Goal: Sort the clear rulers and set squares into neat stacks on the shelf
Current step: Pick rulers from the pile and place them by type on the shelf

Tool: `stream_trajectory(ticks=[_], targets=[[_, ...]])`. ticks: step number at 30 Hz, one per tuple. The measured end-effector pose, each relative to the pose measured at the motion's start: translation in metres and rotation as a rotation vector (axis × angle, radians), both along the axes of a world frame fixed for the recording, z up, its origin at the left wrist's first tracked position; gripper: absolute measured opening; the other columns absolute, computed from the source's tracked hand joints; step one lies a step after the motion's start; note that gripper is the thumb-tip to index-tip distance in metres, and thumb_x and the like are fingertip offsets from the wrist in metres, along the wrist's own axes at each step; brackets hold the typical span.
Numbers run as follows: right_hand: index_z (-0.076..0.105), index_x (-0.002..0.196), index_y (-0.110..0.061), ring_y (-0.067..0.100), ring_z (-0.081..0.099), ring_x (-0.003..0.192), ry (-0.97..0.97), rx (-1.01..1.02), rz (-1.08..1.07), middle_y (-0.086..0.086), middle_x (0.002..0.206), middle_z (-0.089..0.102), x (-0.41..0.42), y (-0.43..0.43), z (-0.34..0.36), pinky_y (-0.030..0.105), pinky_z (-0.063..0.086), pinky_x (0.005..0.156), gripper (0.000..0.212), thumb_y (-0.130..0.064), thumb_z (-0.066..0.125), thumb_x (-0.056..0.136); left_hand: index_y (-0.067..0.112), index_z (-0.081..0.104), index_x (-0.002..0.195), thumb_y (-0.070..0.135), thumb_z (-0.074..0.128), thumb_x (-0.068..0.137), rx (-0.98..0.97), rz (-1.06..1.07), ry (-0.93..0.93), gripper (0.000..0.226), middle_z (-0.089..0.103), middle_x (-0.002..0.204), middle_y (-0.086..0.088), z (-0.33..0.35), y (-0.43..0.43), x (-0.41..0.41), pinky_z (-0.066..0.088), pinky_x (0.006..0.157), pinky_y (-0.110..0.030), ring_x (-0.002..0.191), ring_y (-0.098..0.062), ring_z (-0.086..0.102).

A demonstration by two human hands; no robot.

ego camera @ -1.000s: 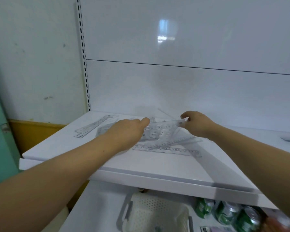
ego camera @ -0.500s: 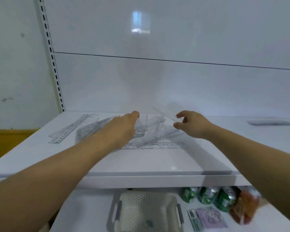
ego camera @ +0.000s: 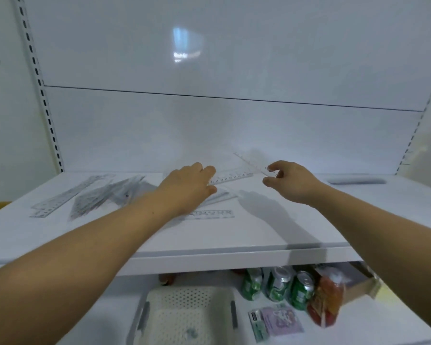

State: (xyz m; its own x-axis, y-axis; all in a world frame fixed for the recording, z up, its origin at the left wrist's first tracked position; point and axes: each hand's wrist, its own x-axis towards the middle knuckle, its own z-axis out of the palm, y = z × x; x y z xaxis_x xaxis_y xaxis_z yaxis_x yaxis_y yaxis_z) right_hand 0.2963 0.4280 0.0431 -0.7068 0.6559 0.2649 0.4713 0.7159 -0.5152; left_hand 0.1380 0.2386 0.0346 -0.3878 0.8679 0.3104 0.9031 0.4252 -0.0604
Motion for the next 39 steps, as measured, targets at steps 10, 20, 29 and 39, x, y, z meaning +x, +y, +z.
stream_trajectory(ticks=[10,20,29,39], targets=[[0.045,0.139,-0.02,0.018,0.051,0.098,-0.06,0.108,-0.066,0.001,0.104,0.056,0.151,0.101,0.009,0.027,0.037,0.087,0.051,-0.043,0.051,0.093,0.022,0.038,0.137,0.028,0.048,0.094,-0.029,-0.065,-0.231,0.044,0.046,0.124,-0.005,0.002,0.127,0.12,0.043,0.083,-0.034,0.101,-0.025,0.052],[0.05,0.133,-0.018,0.017,0.053,0.09,-0.084,0.096,-0.17,-0.002,0.1,0.057,0.253,0.2,-0.002,0.025,0.037,0.077,0.045,-0.029,0.057,0.09,0.027,0.046,0.132,0.036,0.056,0.089,-0.07,-0.15,-0.284,0.045,0.053,0.114,-0.001,0.002,0.243,0.186,0.046,0.087,-0.036,0.094,-0.021,0.05],[0.049,0.134,-0.022,0.015,0.049,0.096,-0.123,0.126,-0.167,-0.001,0.11,0.054,0.223,0.286,-0.016,0.022,0.034,0.082,0.044,-0.03,0.056,0.091,0.023,0.045,0.135,0.036,0.059,0.089,-0.075,-0.117,-0.293,0.049,0.055,0.124,-0.003,-0.012,0.324,0.151,0.041,0.088,-0.032,0.107,-0.023,0.052],[0.053,0.132,-0.019,0.012,0.047,0.096,-0.239,0.139,-0.043,-0.004,0.106,0.051,0.161,0.373,-0.014,0.019,0.032,0.082,0.045,-0.026,0.061,0.089,0.023,0.05,0.132,0.044,0.06,0.087,-0.015,0.055,-0.364,0.051,0.055,0.126,-0.004,-0.015,0.378,0.089,0.042,0.094,-0.033,0.111,-0.024,0.052]])
